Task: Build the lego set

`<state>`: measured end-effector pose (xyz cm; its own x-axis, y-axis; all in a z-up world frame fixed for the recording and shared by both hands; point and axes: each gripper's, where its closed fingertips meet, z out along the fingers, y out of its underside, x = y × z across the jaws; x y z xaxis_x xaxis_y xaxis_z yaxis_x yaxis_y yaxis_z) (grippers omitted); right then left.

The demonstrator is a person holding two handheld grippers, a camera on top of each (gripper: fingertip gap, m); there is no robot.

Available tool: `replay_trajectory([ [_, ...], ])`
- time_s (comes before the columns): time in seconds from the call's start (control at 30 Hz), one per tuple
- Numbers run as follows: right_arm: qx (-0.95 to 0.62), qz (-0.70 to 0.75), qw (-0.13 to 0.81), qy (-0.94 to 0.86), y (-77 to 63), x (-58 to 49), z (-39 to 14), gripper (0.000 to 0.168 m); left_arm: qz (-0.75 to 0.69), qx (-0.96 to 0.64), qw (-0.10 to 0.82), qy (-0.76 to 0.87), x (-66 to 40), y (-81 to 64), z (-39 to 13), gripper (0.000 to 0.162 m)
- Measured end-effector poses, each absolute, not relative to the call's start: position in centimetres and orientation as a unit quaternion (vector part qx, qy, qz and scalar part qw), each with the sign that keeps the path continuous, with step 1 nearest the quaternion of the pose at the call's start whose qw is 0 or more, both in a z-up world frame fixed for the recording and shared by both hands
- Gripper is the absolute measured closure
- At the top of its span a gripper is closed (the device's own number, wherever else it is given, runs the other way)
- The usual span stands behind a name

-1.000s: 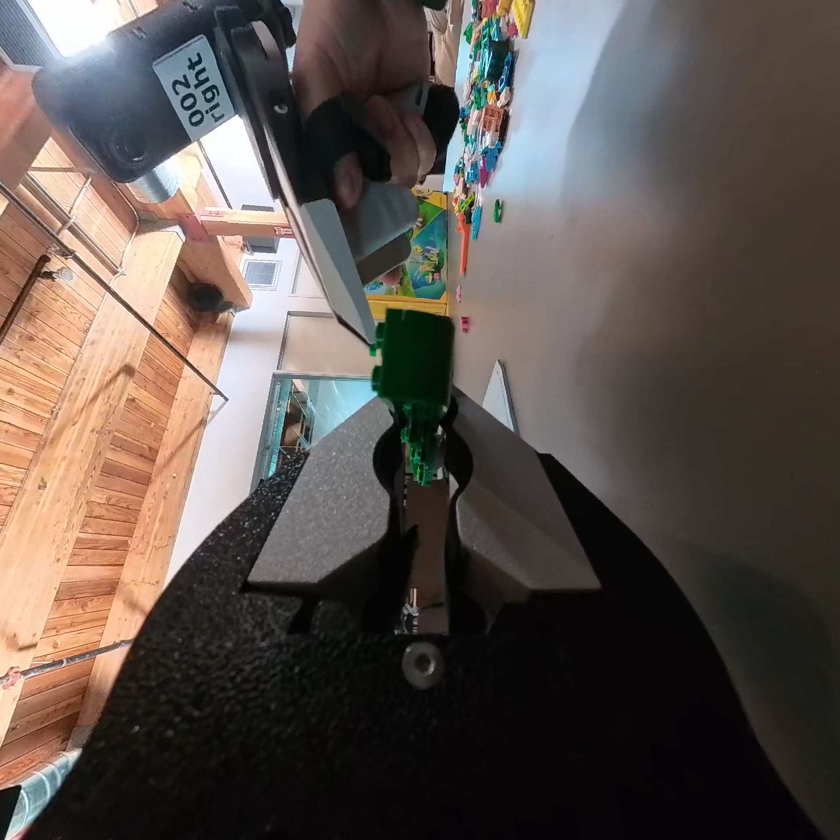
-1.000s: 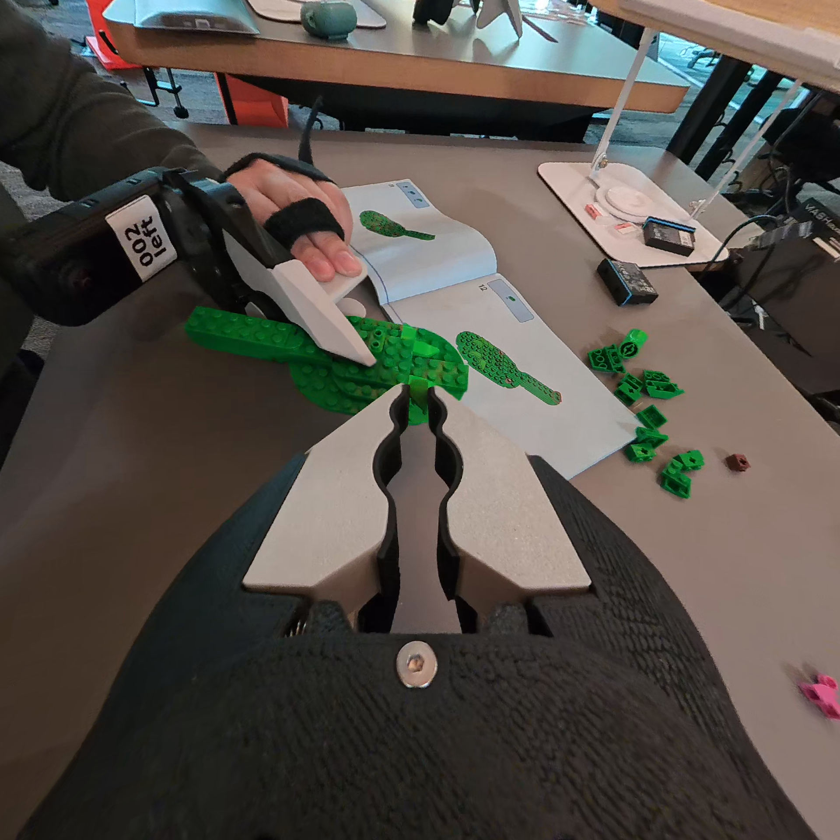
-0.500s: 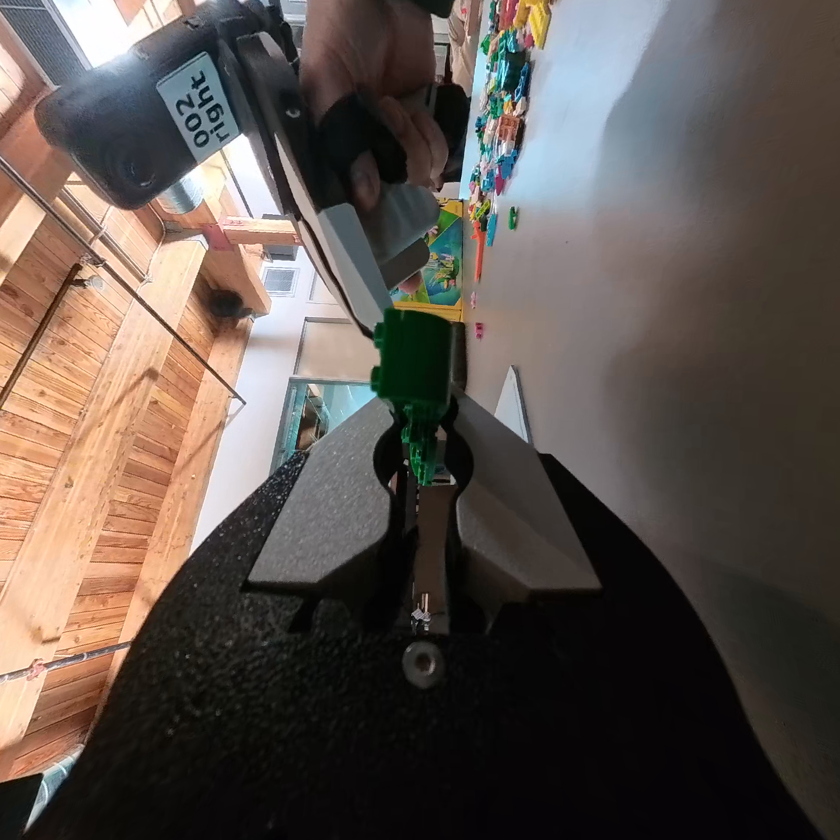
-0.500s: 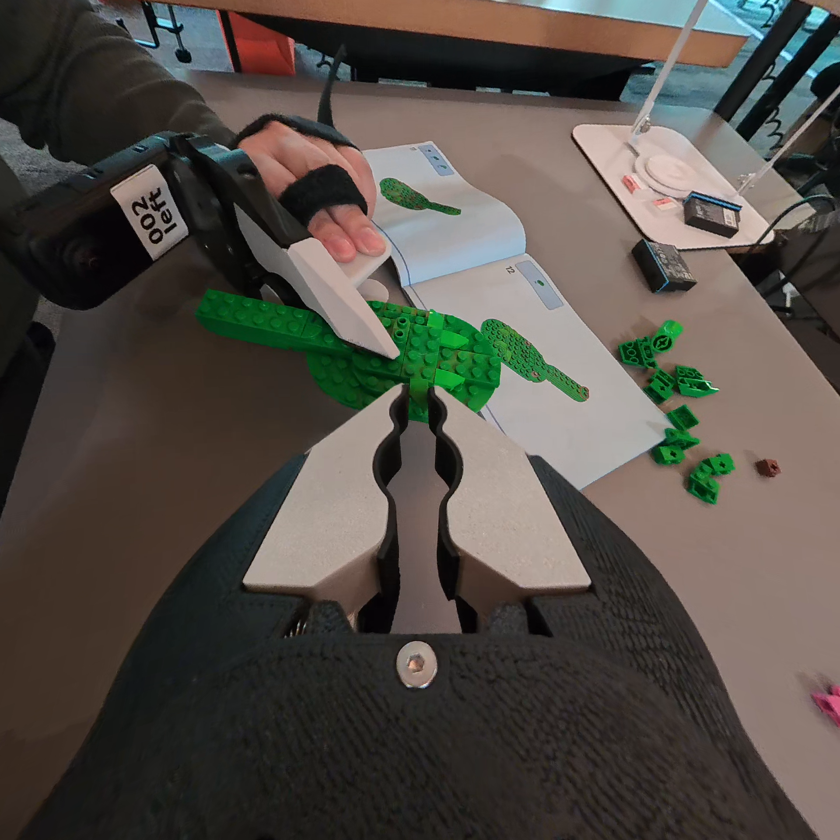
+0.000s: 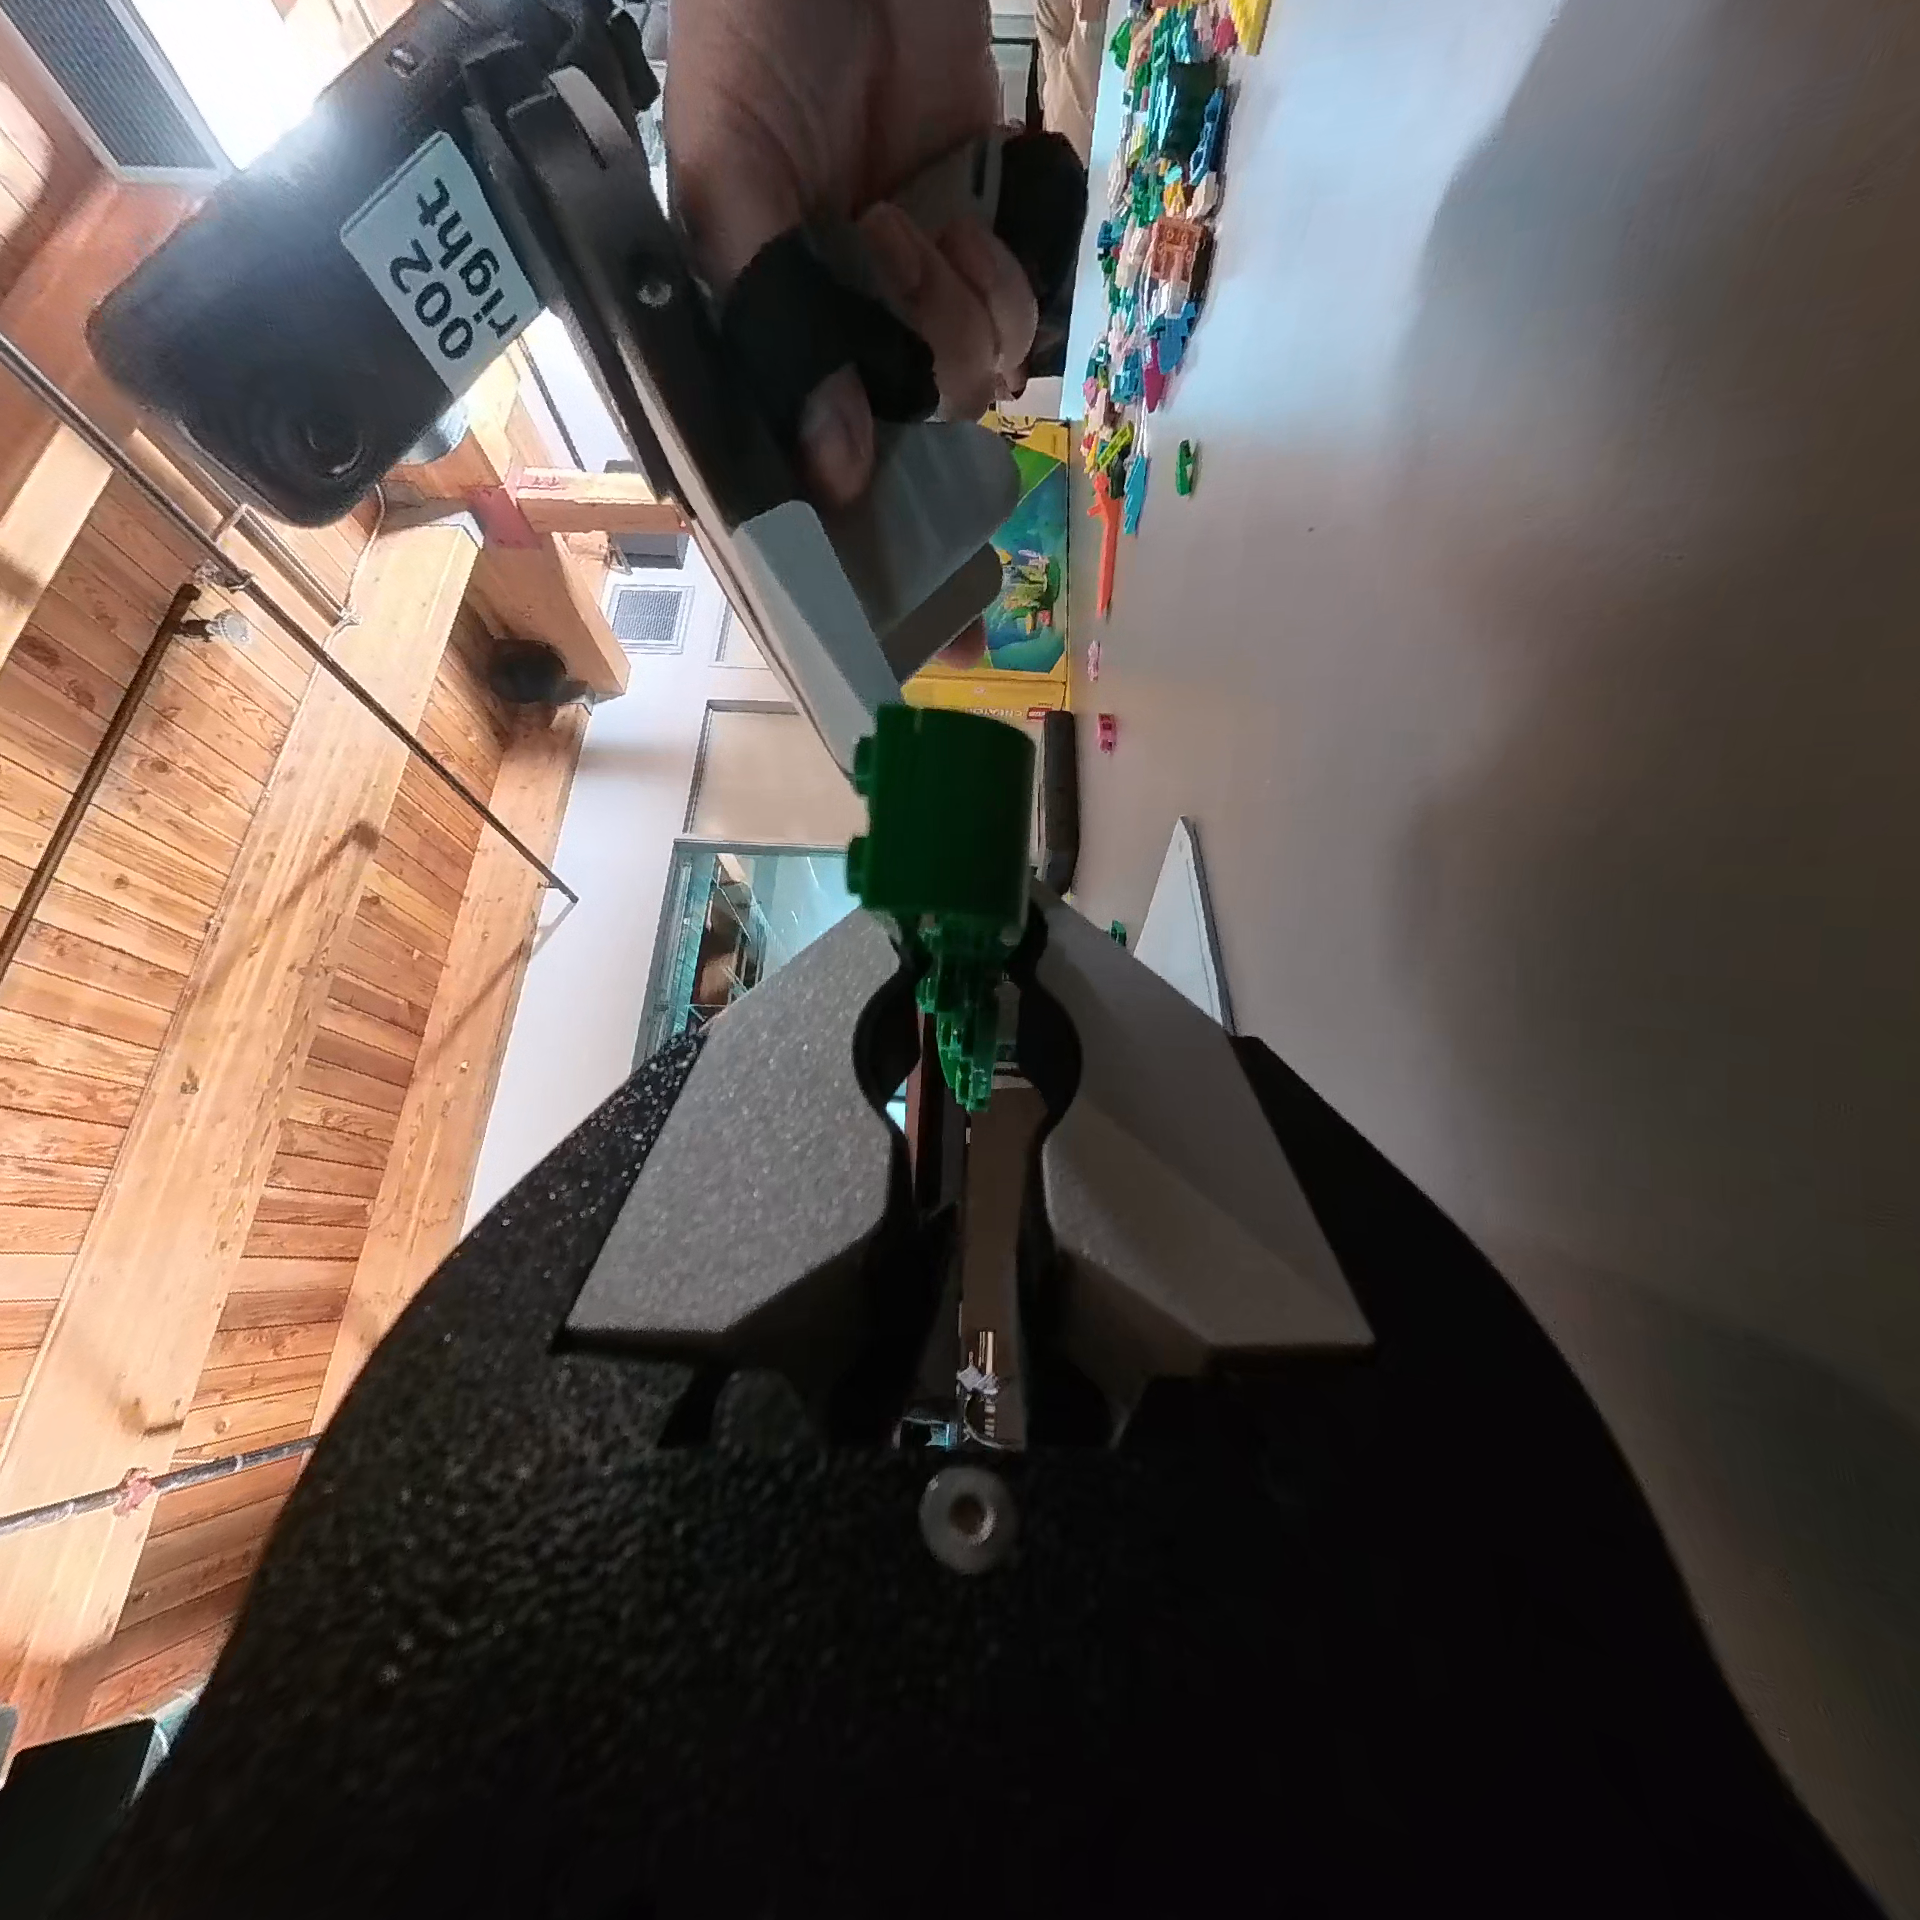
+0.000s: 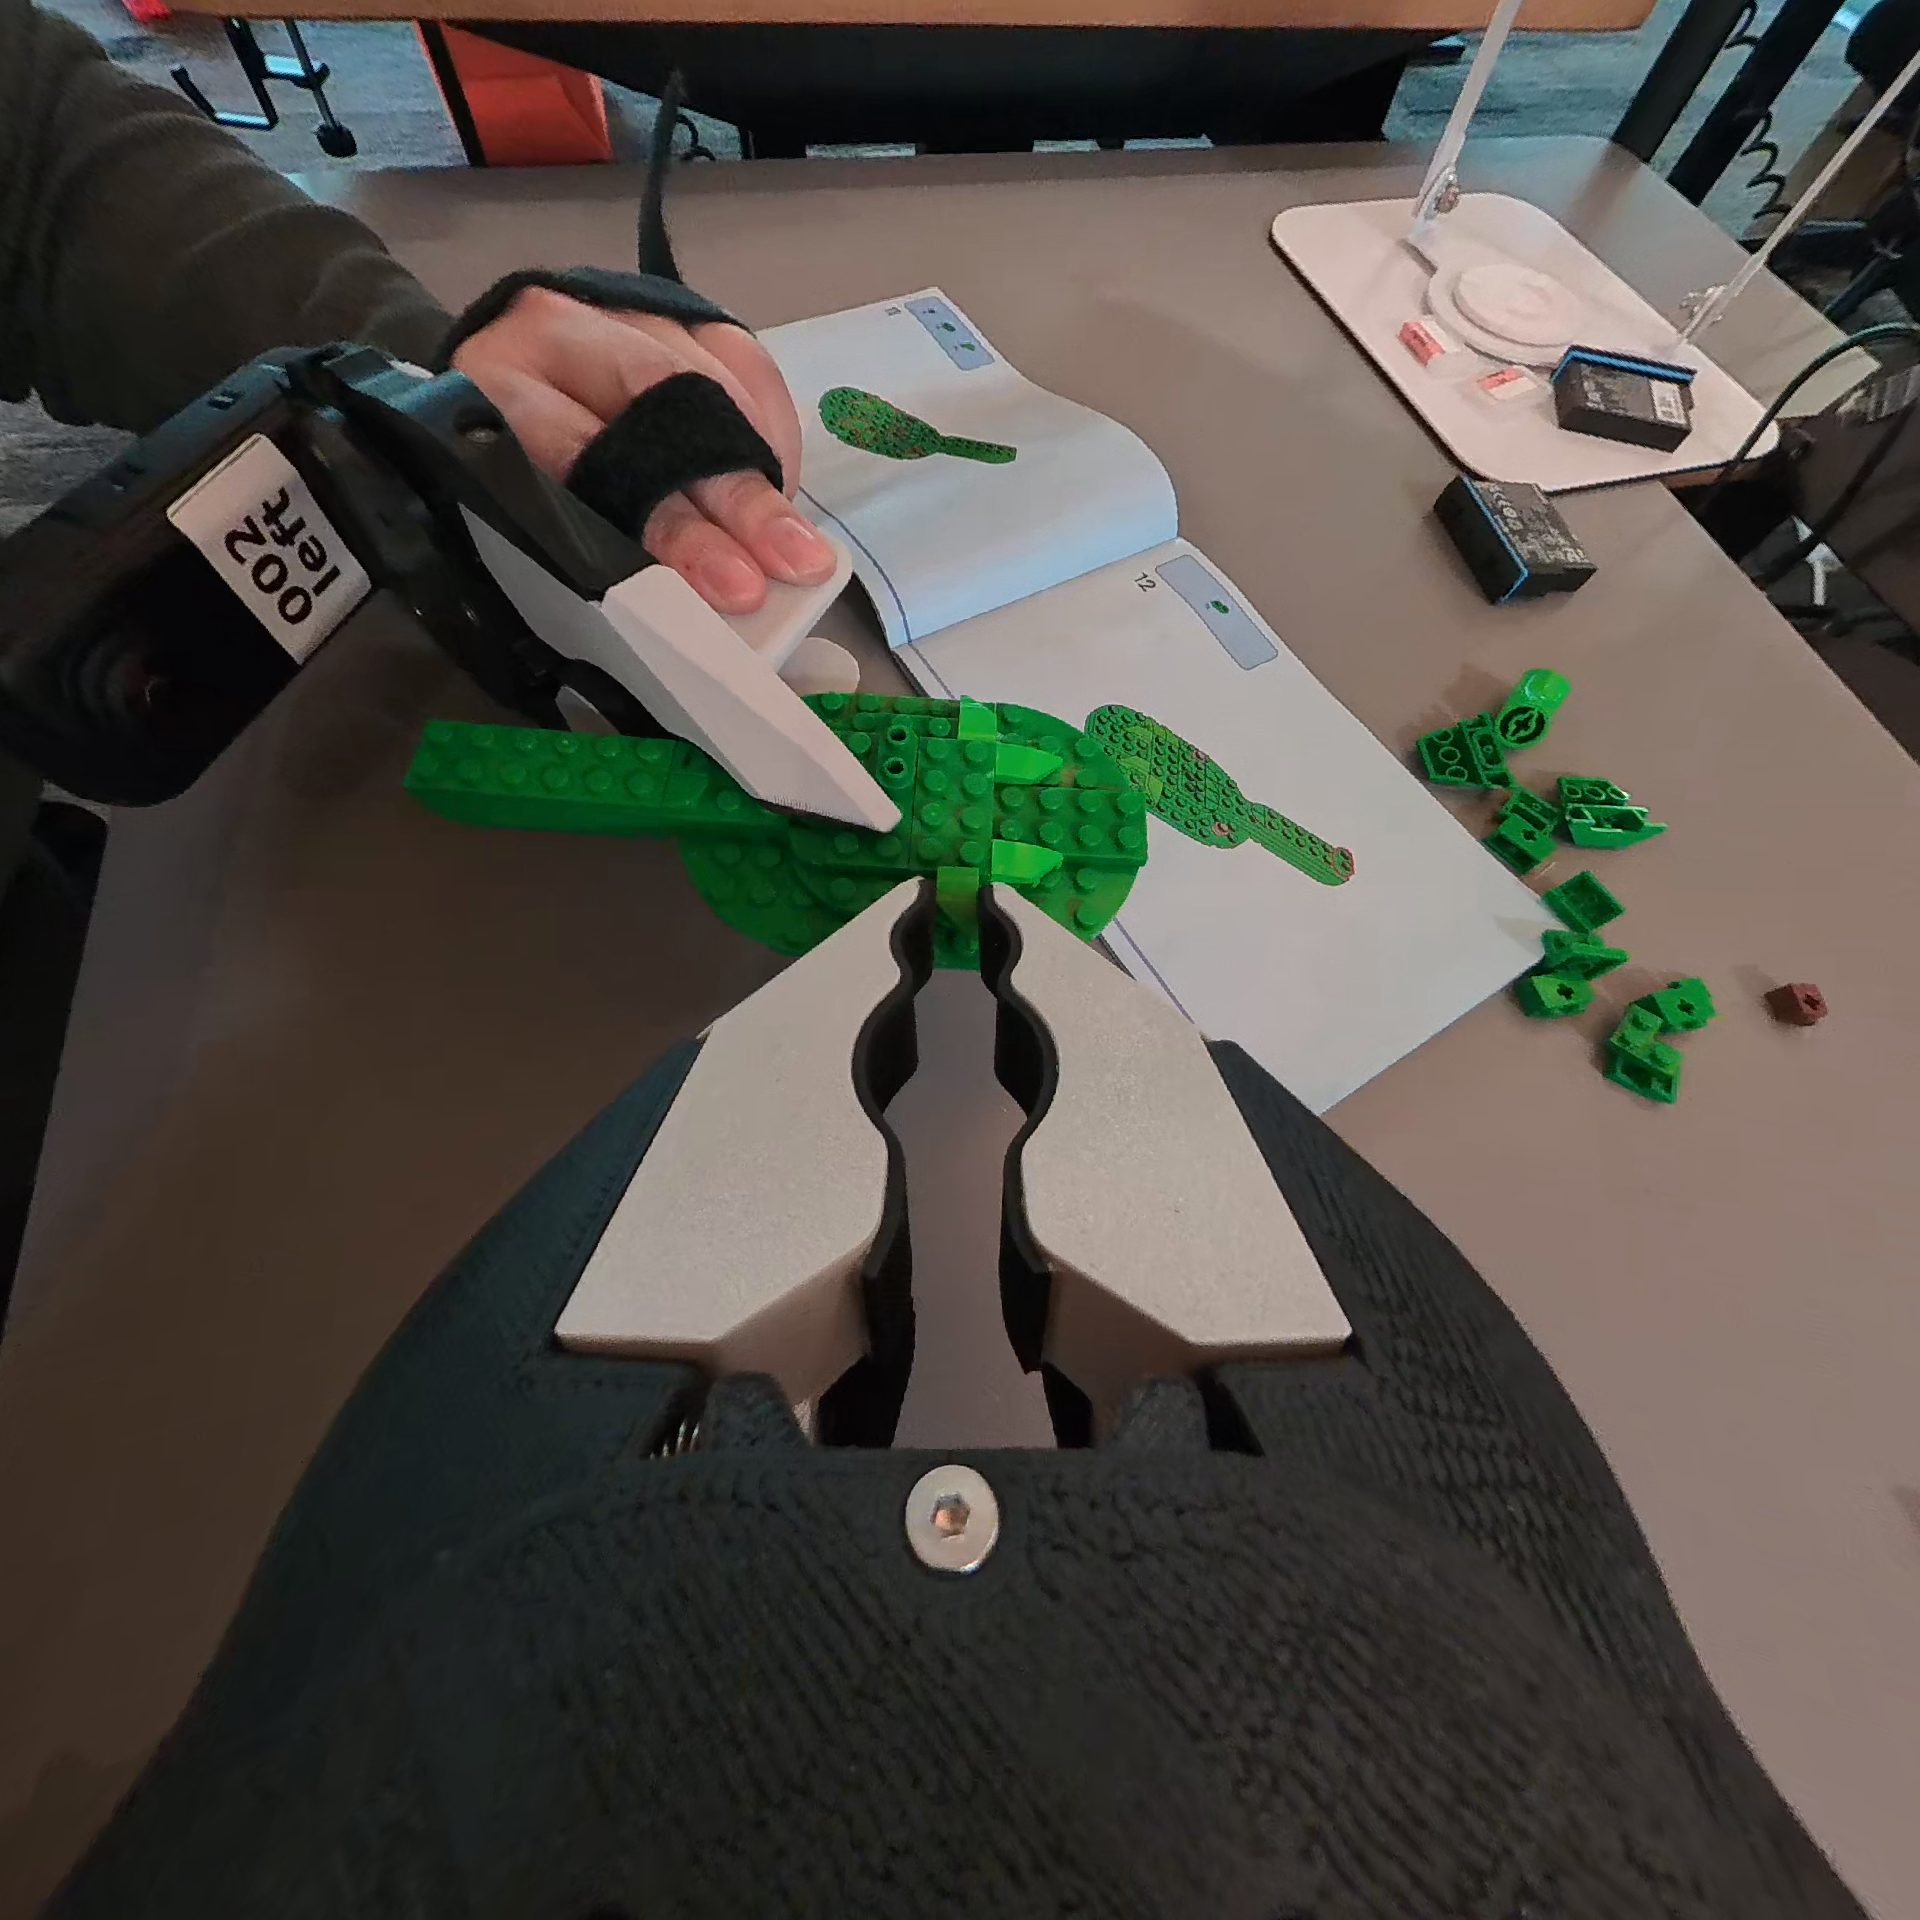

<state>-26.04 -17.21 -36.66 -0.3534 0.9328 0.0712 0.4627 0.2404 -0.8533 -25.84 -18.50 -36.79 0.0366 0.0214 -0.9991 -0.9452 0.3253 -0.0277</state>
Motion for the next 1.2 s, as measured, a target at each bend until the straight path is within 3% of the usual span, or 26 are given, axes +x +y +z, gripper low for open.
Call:
replay_trajectory([
  [1.2,-0.496,0.373,0.316,-0.718,-16.77,-26.58,-36.86,0.16,0.407,-0.427,0.584,0.557,-26.39,-18.36,-36.95,0.152],
])
